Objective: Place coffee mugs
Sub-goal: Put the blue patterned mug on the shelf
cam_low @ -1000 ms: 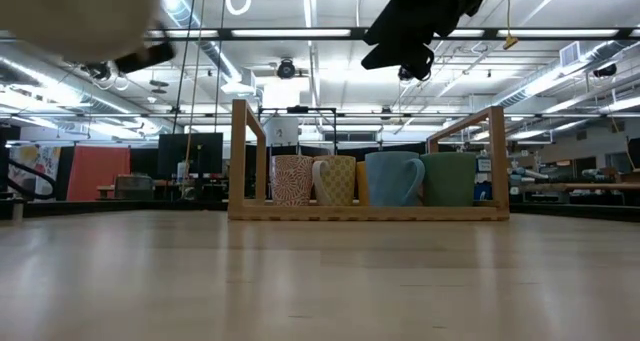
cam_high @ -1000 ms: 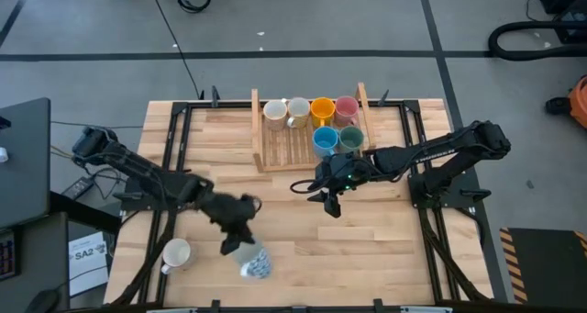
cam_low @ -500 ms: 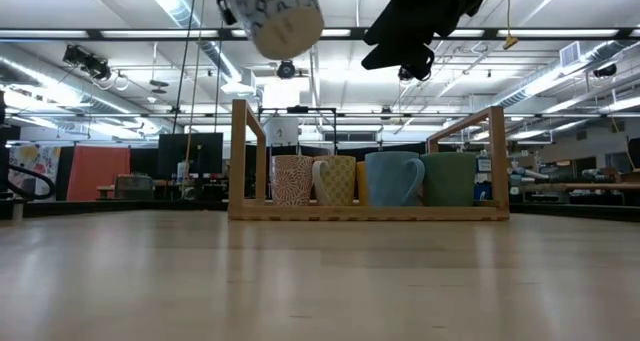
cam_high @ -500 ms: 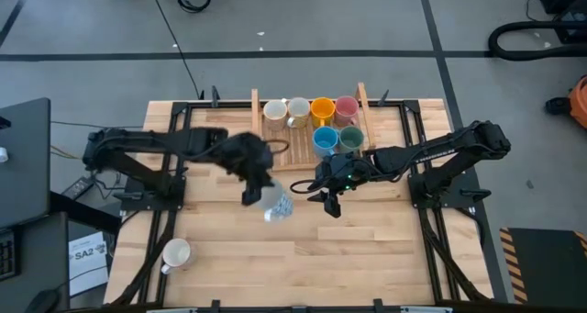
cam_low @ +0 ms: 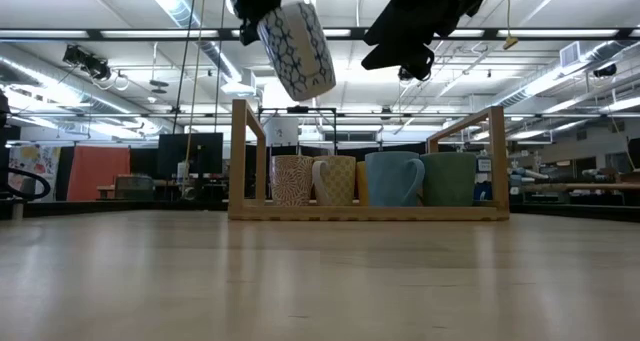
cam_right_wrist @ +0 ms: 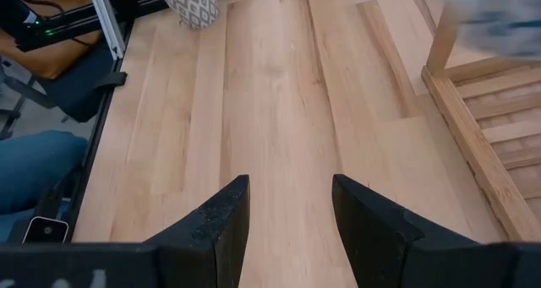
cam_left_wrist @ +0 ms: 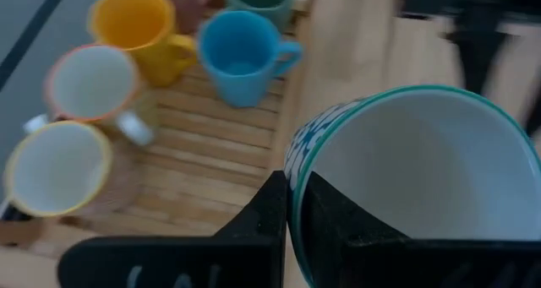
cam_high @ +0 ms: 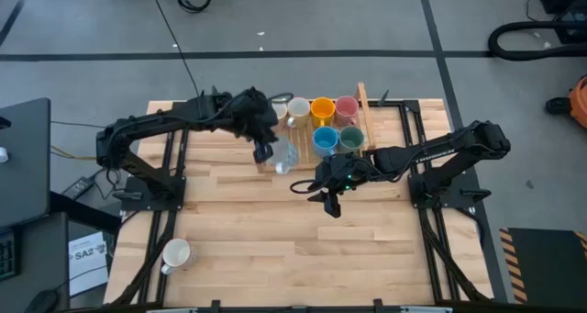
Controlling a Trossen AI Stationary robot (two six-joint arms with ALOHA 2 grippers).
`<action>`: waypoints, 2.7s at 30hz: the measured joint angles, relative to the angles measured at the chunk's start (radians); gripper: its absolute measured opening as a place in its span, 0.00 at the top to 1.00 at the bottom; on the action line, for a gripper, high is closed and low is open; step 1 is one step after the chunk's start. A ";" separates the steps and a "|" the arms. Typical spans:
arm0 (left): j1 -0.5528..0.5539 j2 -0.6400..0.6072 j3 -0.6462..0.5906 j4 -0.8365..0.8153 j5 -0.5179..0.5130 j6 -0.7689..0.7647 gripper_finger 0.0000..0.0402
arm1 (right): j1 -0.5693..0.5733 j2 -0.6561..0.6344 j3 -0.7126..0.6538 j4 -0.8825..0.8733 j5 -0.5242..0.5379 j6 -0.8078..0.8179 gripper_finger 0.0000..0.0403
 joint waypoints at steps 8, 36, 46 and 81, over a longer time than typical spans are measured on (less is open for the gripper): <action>0.088 0.005 -0.003 -0.006 -0.003 0.040 0.93 | 0.000 0.000 0.000 0.000 0.000 0.000 0.57; 0.203 0.176 -0.005 0.077 -0.052 0.197 0.93 | 0.000 0.000 0.000 0.000 0.000 0.000 0.57; 0.201 0.262 -0.005 0.017 -0.054 0.213 0.92 | 0.000 0.000 0.000 0.000 0.000 0.000 0.57; 0.195 0.363 -0.004 0.007 -0.096 0.279 0.90 | 0.000 0.000 0.000 0.000 0.000 0.000 0.57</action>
